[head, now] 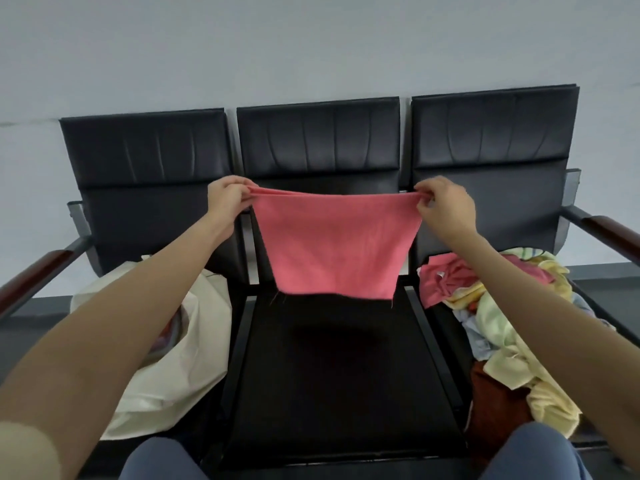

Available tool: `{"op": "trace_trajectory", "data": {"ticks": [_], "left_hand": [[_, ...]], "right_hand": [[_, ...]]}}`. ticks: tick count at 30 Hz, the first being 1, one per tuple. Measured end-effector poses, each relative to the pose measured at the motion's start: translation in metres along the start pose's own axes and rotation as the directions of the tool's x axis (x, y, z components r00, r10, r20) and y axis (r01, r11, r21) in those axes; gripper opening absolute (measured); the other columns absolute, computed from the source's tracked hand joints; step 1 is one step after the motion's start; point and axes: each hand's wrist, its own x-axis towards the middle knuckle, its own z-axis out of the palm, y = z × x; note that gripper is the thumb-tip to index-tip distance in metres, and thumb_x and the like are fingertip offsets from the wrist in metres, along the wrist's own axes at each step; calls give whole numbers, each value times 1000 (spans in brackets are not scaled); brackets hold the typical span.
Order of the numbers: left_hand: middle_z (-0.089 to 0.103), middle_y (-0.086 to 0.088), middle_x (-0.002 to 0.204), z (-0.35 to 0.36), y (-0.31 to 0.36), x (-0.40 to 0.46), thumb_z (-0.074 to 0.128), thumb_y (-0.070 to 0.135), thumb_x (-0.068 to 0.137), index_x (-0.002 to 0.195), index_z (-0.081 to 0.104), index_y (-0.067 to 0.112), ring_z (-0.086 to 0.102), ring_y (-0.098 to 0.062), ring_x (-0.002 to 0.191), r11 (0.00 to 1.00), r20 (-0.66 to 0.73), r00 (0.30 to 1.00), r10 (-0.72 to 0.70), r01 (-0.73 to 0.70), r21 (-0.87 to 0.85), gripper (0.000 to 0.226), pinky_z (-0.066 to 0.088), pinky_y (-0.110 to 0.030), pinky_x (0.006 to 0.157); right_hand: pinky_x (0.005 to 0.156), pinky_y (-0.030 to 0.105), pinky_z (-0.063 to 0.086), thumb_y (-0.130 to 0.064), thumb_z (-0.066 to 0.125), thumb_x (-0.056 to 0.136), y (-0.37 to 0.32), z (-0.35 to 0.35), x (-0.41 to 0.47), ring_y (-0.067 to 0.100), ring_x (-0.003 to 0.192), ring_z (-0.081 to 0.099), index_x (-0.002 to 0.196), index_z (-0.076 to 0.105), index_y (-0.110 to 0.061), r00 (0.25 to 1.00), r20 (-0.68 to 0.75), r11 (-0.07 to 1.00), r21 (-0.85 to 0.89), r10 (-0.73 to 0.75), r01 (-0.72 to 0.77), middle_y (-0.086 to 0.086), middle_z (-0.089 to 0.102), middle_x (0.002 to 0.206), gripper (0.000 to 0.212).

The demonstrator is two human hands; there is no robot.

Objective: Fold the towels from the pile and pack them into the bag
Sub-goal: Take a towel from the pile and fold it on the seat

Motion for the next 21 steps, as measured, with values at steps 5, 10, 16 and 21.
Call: {"op": "trace_trajectory", "data": {"ticks": [5,10,16,21], "left_hand": [[68,-13,75,-16,-51,-32,42,-20,76,61,68,4,69,-26,80,990,34,994,-103,105,-92,38,58,-32,78],[66,-11,68,-37,-165,-90,45,-24,74,61,65,0,65,-28,81,952,52,951,-305,305,19,33,60,-31,76],[69,-7,67,-69,-282,-177,54,-17,71,48,70,20,65,-26,83,801,124,871,-476,370,471,47,54,-35,81],[69,2,82,-83,-287,-210,58,1,76,72,71,18,64,-14,82,556,328,778,-536,32,831,22,48,-25,74]], "right_hand": [[72,27,39,2,62,77,19,19,-67,24,97,51,92,72,-6,996,-51,996,50,-71,74,7,69,87,19],[69,29,38,6,67,73,37,59,-180,25,88,55,90,72,-6,988,152,997,73,4,-15,7,69,85,21],[71,27,46,2,63,80,49,93,-283,24,86,65,96,72,-8,820,512,945,45,257,-325,7,70,95,20],[74,32,55,3,64,78,58,94,-319,10,75,62,89,70,-14,764,586,921,76,268,-381,-7,65,81,21]]}}
